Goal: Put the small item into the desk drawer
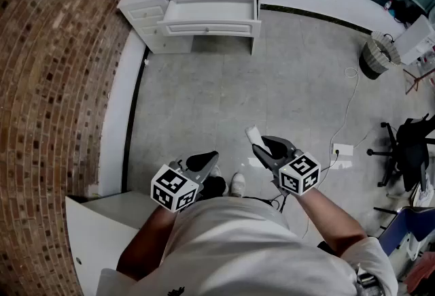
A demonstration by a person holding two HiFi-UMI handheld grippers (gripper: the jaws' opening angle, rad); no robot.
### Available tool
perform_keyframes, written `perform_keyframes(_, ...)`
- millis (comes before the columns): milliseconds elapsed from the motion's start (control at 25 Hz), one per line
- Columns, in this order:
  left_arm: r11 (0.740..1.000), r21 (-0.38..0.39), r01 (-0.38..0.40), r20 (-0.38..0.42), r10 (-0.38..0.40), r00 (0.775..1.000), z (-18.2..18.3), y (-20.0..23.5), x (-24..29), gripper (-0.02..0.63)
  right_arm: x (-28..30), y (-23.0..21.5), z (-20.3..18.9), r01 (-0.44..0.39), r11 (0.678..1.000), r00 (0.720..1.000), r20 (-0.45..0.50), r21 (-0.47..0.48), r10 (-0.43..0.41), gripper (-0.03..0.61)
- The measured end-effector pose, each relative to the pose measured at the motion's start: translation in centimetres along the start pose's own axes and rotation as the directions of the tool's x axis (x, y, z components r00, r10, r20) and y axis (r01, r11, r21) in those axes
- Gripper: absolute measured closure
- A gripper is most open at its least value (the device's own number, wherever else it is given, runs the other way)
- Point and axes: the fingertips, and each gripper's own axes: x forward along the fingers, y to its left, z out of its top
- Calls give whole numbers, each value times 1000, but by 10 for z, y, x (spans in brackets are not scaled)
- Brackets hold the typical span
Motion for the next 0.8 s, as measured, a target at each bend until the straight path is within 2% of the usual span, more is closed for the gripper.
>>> perform_keyframes(200, 1000, -13, -1, 14, 1, 1000, 3, 5, 0, 609, -2, -9, 13, 14, 1000, 1000, 18, -3, -14, 448)
perform_keyframes(440, 1000, -3, 6, 30, -6, 1000, 21, 34, 11, 609, 17, -29, 26, 36, 999, 999, 22, 9, -36, 448)
perform_keyframes(640, 1000, 0, 25, 50, -25, 998, 41, 80, 14, 609, 52, -51, 50, 69, 993, 996, 57, 98, -74, 446)
perform_keyframes(800, 999, 14, 43, 56, -44, 997, 59, 129, 17, 609, 90, -70, 79, 102, 988, 992, 59, 114, -109, 446)
